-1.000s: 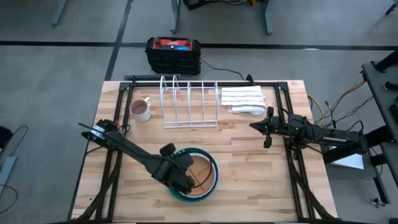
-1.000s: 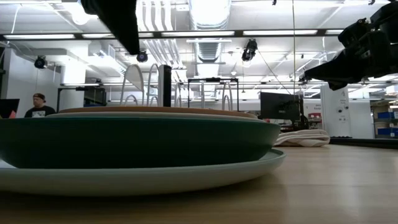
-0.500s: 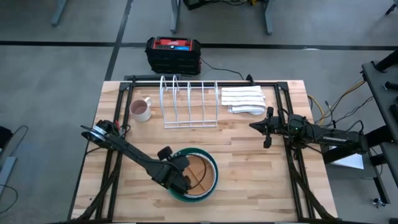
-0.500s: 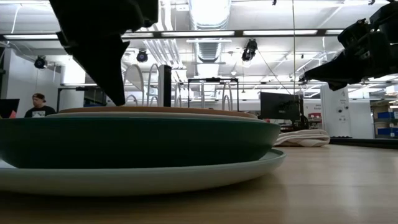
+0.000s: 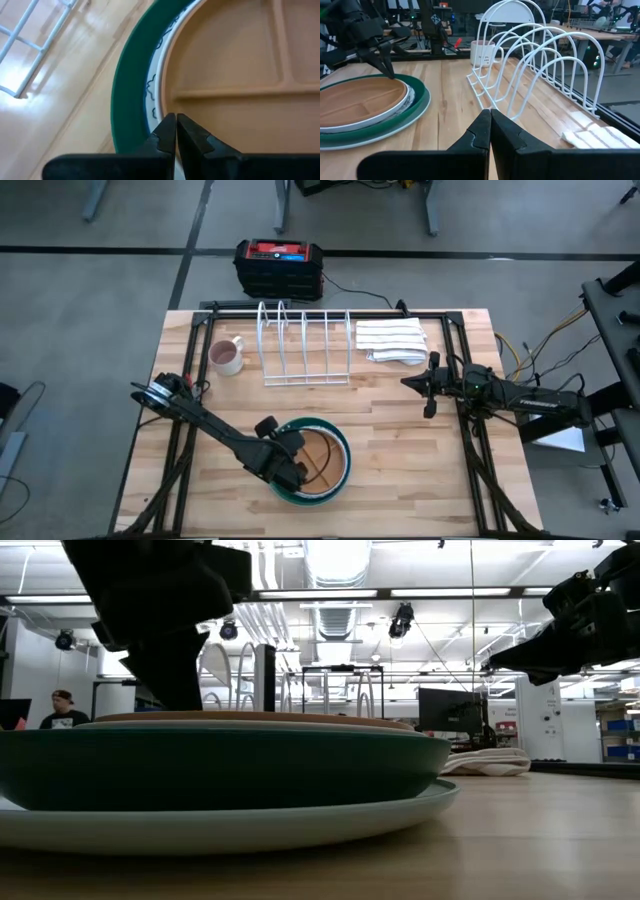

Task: Sort dishes
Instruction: Put the brown plate into the dishwasher rack

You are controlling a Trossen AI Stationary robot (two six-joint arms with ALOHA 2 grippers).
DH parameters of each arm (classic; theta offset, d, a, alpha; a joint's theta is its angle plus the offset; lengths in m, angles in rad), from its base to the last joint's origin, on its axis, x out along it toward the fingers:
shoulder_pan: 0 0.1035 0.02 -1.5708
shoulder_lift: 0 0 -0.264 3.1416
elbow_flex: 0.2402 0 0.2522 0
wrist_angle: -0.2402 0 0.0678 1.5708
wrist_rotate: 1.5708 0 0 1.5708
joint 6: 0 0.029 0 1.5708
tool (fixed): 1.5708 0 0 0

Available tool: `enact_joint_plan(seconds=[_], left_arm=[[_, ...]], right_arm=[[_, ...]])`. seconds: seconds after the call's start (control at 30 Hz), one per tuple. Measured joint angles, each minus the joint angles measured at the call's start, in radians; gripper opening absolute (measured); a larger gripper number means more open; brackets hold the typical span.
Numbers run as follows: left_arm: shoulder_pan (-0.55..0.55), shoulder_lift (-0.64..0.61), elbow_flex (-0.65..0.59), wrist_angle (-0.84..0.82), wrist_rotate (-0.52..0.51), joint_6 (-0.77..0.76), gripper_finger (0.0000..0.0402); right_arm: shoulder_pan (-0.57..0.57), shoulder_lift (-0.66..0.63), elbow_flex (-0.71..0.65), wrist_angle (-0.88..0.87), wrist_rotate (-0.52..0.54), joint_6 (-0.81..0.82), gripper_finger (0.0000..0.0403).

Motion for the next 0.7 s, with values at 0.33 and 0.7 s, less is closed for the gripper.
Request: enact_joint_plan(seconds=[0.33, 0.7], left_arm=[[-0.001, 0.000, 0.018, 0.003, -0.015, -0.022, 0.0050], [-0.001, 0.000, 0.018, -0.004, -0.014, -0.035, 0.0114]], right_arm=[[0.000, 0.000, 0.000, 0.000, 0.000, -0.023, 0.0000], [0.000, 0.000, 0.000, 0.000, 0.000, -0.039, 0.0000]])
